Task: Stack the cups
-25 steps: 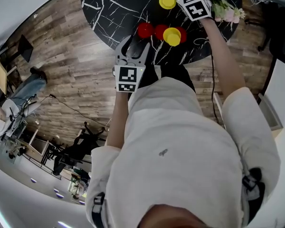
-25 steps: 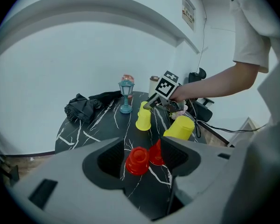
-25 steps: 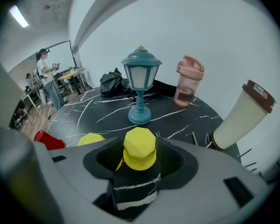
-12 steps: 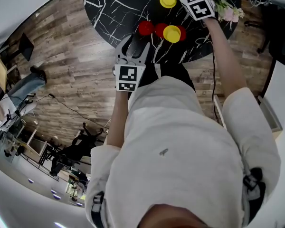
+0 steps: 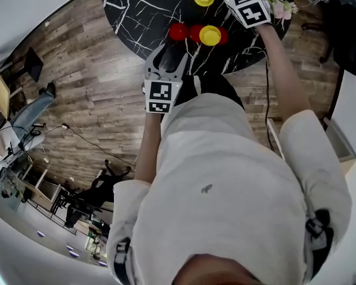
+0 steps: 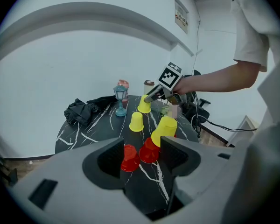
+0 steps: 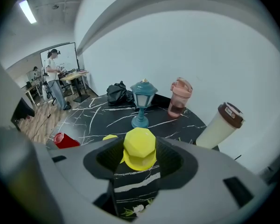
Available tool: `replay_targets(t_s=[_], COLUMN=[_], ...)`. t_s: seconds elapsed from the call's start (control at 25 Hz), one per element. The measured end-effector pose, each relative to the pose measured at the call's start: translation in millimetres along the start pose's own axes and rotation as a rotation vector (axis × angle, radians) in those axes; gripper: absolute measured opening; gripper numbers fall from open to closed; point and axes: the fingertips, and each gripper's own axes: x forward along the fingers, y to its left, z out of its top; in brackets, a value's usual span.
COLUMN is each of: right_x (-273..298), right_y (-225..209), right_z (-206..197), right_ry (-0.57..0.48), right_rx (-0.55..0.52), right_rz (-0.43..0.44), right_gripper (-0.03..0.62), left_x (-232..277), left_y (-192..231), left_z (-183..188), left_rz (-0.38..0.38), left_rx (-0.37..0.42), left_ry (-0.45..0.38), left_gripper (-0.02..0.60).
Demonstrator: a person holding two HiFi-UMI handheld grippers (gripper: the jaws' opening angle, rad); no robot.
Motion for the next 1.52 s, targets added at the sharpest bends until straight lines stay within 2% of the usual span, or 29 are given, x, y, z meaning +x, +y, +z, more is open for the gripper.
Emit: replay_targets(t_s=[0.44, 0.8, 1.52], right_x=[-48.9, -75.2, -113.1], right_y=[37.6, 73.7, 131.5], right_z=[22.0, 32.2, 50.3], right_ry=[-0.045, -0.057, -0.077], right_rx=[-0.021, -0.003, 0.132], right_rz=[0.054, 0.060, -0.075], right_gripper=[0.222, 0.222, 0.222], left_x=[-10.7, -7.4, 14.2], left_y=[-0.7, 12.4, 53.7], left_z=[-1.8, 4.2, 11.9], left_rz=[-0.018, -0.101, -0.312], left_rx=[-0.015, 0.013, 0.139], left_ry=[-0.037, -0.057, -0.063], left_gripper=[0.244, 0.244, 0.244])
